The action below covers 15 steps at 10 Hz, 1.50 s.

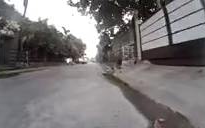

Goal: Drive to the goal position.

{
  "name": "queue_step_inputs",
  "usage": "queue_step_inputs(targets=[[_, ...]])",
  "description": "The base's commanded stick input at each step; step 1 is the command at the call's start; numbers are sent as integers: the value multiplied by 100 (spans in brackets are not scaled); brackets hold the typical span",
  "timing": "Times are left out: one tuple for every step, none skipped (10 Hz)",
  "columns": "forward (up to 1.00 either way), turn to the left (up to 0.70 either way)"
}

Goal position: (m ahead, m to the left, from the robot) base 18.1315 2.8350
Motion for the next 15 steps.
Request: queue_step_inputs(targets=[[100,7],[100,38],[100,40],[100,40],[100,39],[100,6],[100,0],[100,0],[100,0],[100,0],[100,0],[100,0],[100,0],[100,0],[100,0]])
